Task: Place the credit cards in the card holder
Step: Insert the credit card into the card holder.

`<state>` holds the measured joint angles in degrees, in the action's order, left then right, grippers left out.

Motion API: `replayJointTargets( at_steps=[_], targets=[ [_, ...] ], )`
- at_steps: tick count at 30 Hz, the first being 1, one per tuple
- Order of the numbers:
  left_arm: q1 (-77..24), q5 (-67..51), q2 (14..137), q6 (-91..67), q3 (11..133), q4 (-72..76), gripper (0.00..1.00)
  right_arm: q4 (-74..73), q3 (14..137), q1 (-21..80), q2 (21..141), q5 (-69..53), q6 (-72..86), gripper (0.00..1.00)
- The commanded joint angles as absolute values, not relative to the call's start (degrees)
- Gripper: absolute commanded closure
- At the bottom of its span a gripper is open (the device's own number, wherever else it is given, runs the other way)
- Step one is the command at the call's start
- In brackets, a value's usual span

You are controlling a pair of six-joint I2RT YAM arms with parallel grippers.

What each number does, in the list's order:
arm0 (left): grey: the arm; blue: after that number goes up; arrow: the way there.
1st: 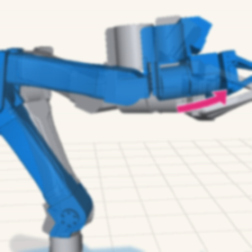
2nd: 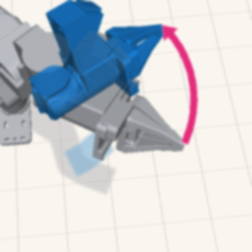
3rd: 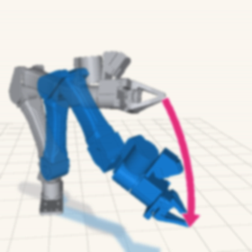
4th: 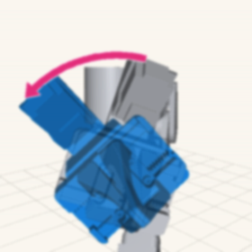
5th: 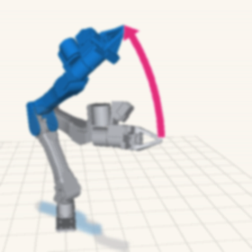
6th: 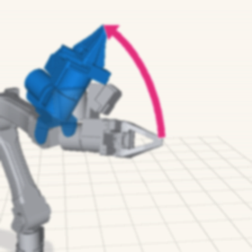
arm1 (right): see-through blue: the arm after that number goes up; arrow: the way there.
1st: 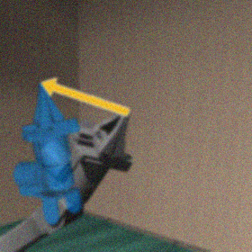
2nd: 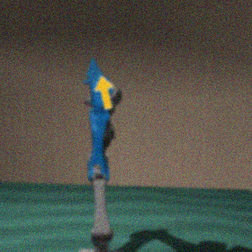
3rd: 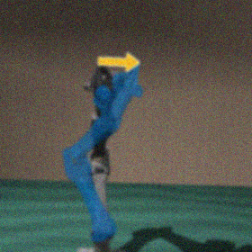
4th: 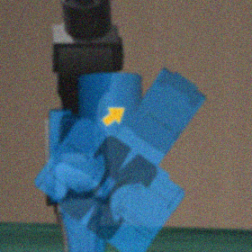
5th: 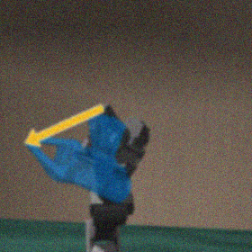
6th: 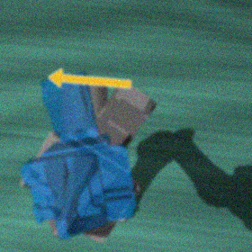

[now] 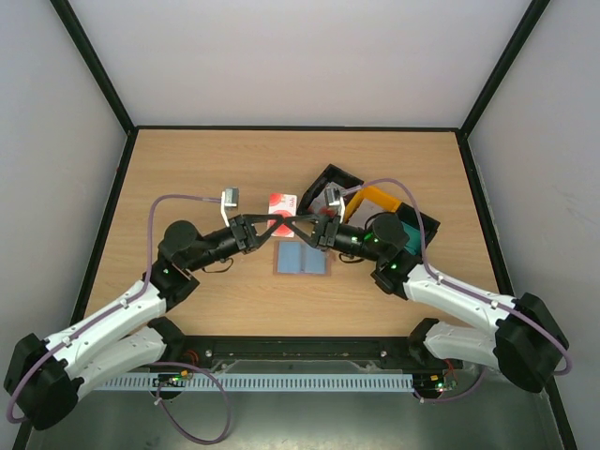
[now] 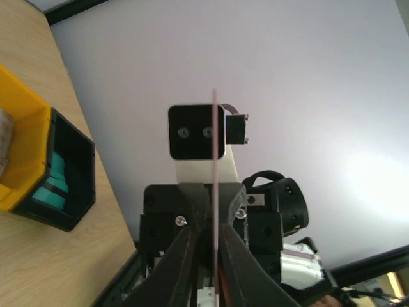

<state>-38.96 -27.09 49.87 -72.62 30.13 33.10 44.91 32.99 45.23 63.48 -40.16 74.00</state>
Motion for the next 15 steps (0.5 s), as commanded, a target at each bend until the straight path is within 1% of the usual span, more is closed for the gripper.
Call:
replayJointTargets(
  at_steps=[1, 3, 5, 6, 9, 10, 15],
  targets=[
    [-39.55, -27.7, 48.17, -70.16, 28.18, 33.4, 0.82, 48.48, 36.0, 45.37, 65.07, -42.67, 74.6, 0.98],
    [-39.55, -24.51, 46.87, -66.74, 28.61, 27.83, 0.66, 45.82, 36.8, 45.37, 65.17, -41.51, 72.72, 0.98],
    [-39.55, -19.12, 45.0, -63.73, 28.8, 21.25, 0.37, 39.59, 38.13, 45.3, 64.9, -39.12, 69.24, 0.98],
    [-39.55, -16.66, 44.13, -61.91, 29.02, 18.31, 0.26, 35.7, 39.13, 45.24, 64.75, -37.91, 66.92, 0.98],
    [-39.55, -9.74, 42.93, -56.79, 29.99, 9.69, 0.03, 24.79, 40.95, 44.65, 63.68, -33.62, 61.12, 0.98],
    [-39.57, -8.0, 42.9, -55.45, 30.05, 7.6, 0.01, 22.24, 40.96, 44.15, 63.23, -32.26, 59.96, 0.98],
    [-39.46, -2.65, 45.03, -50.43, 30.19, 1.28, 0.0, 11.28, 40.45, 41.37, 62.09, -26.3, 54.86, 0.98]
  ],
)
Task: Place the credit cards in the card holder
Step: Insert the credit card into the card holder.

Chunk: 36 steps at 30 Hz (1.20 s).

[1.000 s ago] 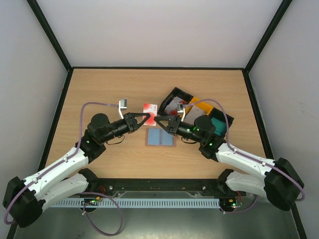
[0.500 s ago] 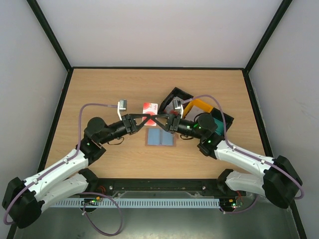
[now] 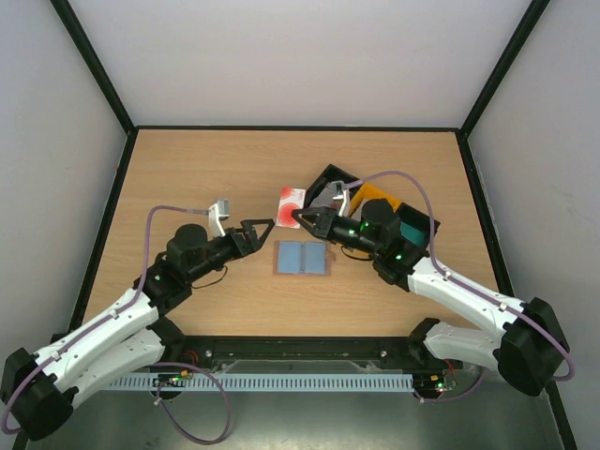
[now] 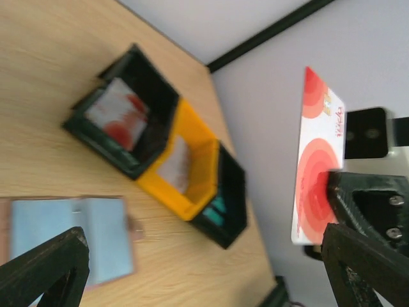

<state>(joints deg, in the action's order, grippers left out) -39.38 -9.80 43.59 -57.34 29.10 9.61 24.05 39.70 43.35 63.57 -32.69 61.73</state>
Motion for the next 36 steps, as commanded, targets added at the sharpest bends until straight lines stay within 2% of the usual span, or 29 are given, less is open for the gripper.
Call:
replayJointTargets(
  at_steps=[1, 9, 11, 14, 16, 20, 24, 31, 36],
  targets=[
    [-39.4, -2.39, 45.89, -49.24, 30.6, 0.63, 0.0, 9.72, 40.05, 40.9, 61.99, -25.58, 54.16, 0.98],
    [-39.37, -6.99, 59.67, -45.59, 33.04, 3.21, 0.01, 2.9, 37.38, 38.79, 63.13, -20.74, 50.23, 0.98],
    [-39.3, -7.55, 65.18, -45.68, 34.61, 2.83, 0.08, 3.47, 36.46, 38.61, 64.28, -20.89, 50.29, 0.98],
    [-39.4, -9.88, 73.23, -45.01, 37.47, 2.26, 0.32, 4.91, 35.6, 38.37, 66.73, -21.56, 50.0, 0.98],
    [-39.38, -11.6, 77.48, -44.99, 38.02, 3.56, 0.44, 6.32, 35.5, 38.23, 69.33, -22.96, 50.14, 0.98],
    [-39.38, -13.25, 82.15, -44.95, 37.33, 6.66, 0.6, 11.87, 33.88, 38.14, 74.74, -27.57, 51.98, 0.98],
    [-39.38, -12.81, 84.41, -44.35, 37.1, 6.59, 0.69, 14.45, 31.8, 38.17, 77.11, -27.62, 52.86, 0.98],
    [-39.38, -14.1, 89.1, -43.68, 37.24, 7.88, 0.72, 17.63, 28.08, 38.14, 79.02, -27.19, 53.43, 0.98],
    [-39.45, -10.9, 91.55, -43.81, 37.56, 5.17, 0.84, 20.52, 27.21, 38.14, 81.57, -28.51, 53.54, 0.98]
  ],
)
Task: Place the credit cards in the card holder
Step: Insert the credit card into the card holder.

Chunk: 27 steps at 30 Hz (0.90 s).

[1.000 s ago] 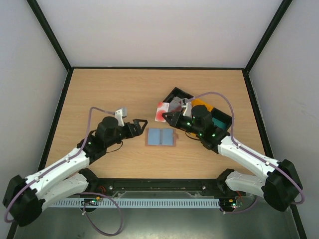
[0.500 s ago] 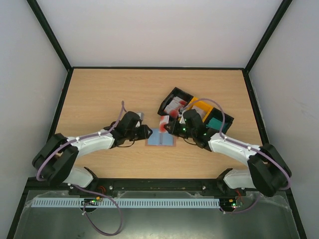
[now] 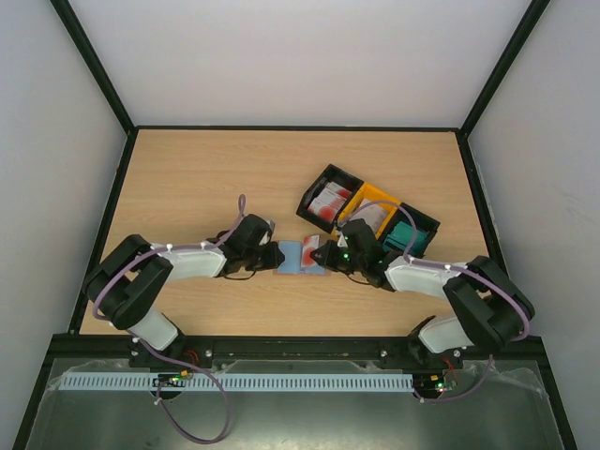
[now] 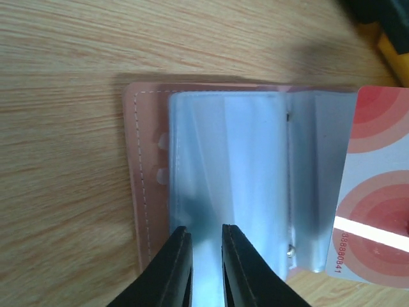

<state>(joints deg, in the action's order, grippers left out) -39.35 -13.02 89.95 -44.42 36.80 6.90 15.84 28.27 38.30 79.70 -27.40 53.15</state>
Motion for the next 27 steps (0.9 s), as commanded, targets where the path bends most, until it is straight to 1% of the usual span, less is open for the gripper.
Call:
replayJointTargets(
  at_steps=[1, 6, 14, 27],
  targets=[
    [-39.46, -10.37, 91.94, -43.44, 37.58, 4.4, 0.84, 21.71, 26.84, 38.14, 82.07, -28.98, 53.8, 0.98],
    [-39.46, -8.8, 93.37, -43.29, 37.08, 1.21, 0.91, 26.36, 25.97, 38.15, 84.31, -31.99, 54.81, 0.98],
    [-39.46, -7.43, 93.56, -44.21, 36.06, -0.11, 0.95, 27.97, 25.74, 38.14, 88.8, -31.75, 54.87, 0.98],
    [-39.46, -8.17, 93.0, -43.64, 35.55, 0.61, 0.93, 35.41, 26.66, 38.28, 95.93, -35.94, 56.91, 0.98]
  ],
)
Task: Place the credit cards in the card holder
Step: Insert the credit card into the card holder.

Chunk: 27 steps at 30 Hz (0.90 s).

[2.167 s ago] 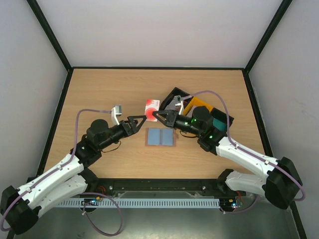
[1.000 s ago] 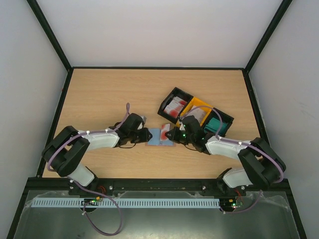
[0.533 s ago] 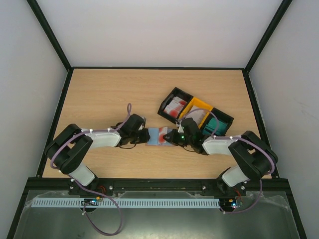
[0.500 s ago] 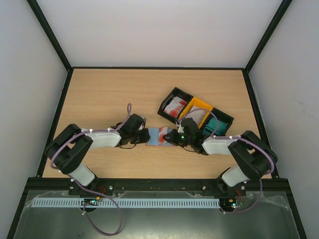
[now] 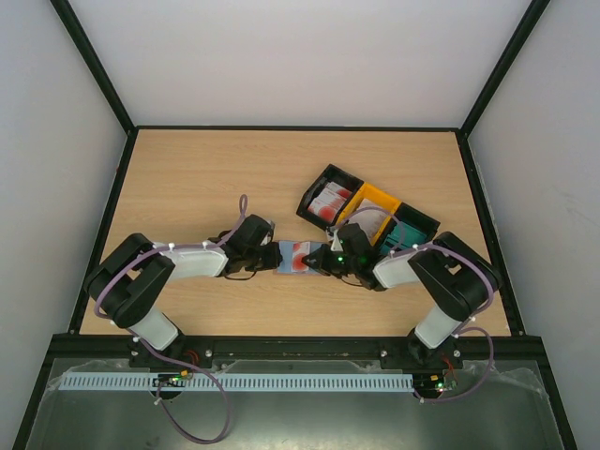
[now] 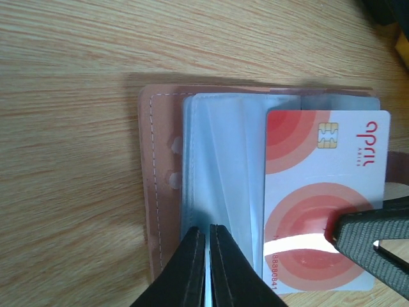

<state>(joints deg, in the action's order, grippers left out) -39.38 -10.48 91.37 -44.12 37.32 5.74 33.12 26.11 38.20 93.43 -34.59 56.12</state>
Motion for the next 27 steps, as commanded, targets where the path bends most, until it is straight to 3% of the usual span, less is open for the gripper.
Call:
replayJointTargets(
  at_steps=[1, 27],
  targets=[
    [-39.46, -8.23, 93.06, -43.61, 35.55, 0.61, 0.92, 35.99, 26.78, 38.36, 96.33, -36.09, 57.11, 0.98],
    [-39.38, -7.98, 89.49, -43.76, 33.44, 2.31, 0.85, 44.25, 27.64, 41.32, 102.93, -33.01, 64.95, 0.98]
  ],
)
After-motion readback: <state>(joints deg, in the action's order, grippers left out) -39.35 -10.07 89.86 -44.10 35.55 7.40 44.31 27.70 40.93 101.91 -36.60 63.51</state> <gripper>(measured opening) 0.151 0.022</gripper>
